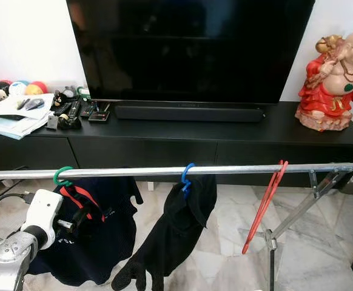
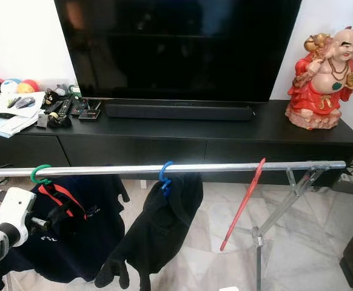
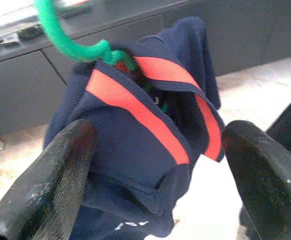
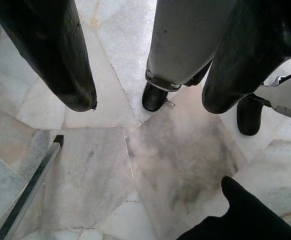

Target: Hang hanger

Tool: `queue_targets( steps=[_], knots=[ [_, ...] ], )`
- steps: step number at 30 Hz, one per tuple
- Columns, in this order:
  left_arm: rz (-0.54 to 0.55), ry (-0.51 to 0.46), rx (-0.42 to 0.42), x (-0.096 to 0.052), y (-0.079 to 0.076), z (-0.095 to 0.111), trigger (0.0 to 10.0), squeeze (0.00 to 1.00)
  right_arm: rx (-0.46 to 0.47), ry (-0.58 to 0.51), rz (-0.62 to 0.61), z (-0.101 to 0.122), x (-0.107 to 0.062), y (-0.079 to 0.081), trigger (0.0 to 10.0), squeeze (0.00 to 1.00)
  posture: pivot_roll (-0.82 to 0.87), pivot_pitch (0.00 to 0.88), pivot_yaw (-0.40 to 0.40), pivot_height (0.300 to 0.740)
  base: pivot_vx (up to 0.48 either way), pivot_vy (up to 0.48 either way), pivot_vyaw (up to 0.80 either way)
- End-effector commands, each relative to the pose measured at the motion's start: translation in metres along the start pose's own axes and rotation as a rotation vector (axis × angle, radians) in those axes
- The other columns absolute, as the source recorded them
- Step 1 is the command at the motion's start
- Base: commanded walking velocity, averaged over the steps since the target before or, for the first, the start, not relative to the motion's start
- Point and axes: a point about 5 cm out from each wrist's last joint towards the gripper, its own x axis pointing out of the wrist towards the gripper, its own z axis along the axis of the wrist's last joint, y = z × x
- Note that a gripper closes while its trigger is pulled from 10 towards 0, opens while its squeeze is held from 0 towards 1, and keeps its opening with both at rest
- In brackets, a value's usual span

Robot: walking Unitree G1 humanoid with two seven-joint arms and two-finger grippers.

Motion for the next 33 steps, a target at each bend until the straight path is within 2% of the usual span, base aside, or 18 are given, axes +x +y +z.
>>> queue_targets(
  steps=[1, 6, 8, 13, 15, 17, 22, 28, 31, 33],
  knots=[
    [-0.039, -0.009, 0.011, 0.0, -0.001, 0.004, 10.0, 0.0, 0.008, 0.002, -0.01, -0.001, -0.001, -0.005, 10.0, 0.0, 0.12, 0.0, -0.002, 0.74, 0.0, 0.0, 0.0],
    [-0.153, -0.025, 0.024, -0.005, -0.008, 0.01, 10.0, 0.0, 0.006, 0.006, -0.012, -0.003, -0.001, -0.008, 10.0, 0.0, 0.13, 0.0, -0.004, 0.74, 0.0, 0.0, 0.0],
    [-0.167, -0.028, 0.026, -0.005, -0.008, 0.011, 10.0, 0.0, 0.005, 0.006, -0.011, -0.004, -0.001, -0.008, 10.0, 0.0, 0.13, 0.0, -0.004, 0.74, 0.0, 0.0, 0.0],
    [-0.19, -0.045, 0.041, -0.009, 0.0, 0.023, 10.0, 0.0, 0.002, 0.011, 0.003, -0.008, -0.001, 0.004, 10.0, 0.0, 0.13, 0.0, -0.005, 0.74, 0.0, 0.0, 0.0],
    [-0.178, -0.054, 0.052, -0.009, 0.003, 0.026, 10.0, 0.0, 0.001, 0.011, 0.005, -0.008, -0.001, 0.006, 10.0, 0.0, 0.13, 0.0, -0.005, 0.74, 0.0, 0.0, 0.0],
    [-0.103, -0.064, 0.108, -0.009, 0.014, 0.032, 10.0, 0.0, -0.002, 0.01, 0.008, -0.006, 0.0, 0.008, 10.0, 0.0, 0.13, 0.0, -0.006, 0.74, 0.0, 0.0, 0.0],
    [0.04, -0.019, 0.176, -0.007, 0.028, 0.027, 10.0, 0.0, -0.004, 0.004, 0.002, -0.001, 0.0, 0.0, 10.0, 0.0, 0.13, 0.0, -0.005, 0.74, 0.0, 0.0, 0.0],
    [0.142, 0.019, 0.159, -0.003, 0.032, 0.015, 10.0, 0.0, -0.004, -0.001, -0.005, 0.002, 0.0, -0.005, 10.0, 0.0, 0.13, 0.0, -0.005, 0.74, 0.0, 0.0, 0.0],
    [0.141, 0.031, 0.151, -0.001, 0.03, 0.011, 10.0, 0.0, -0.005, -0.001, -0.007, 0.003, 0.0, -0.007, 10.0, 0.0, 0.13, 0.0, -0.007, 0.74, 0.0, 0.0, 0.0],
    [0.137, 0.032, 0.113, 0.001, 0.028, 0.005, 10.0, 0.0, -0.006, -0.002, -0.009, 0.003, 0.0, -0.008, 10.0, 0.0, 0.13, 0.0, -0.008, 0.74, 0.0, 0.0, 0.0]
  ],
)
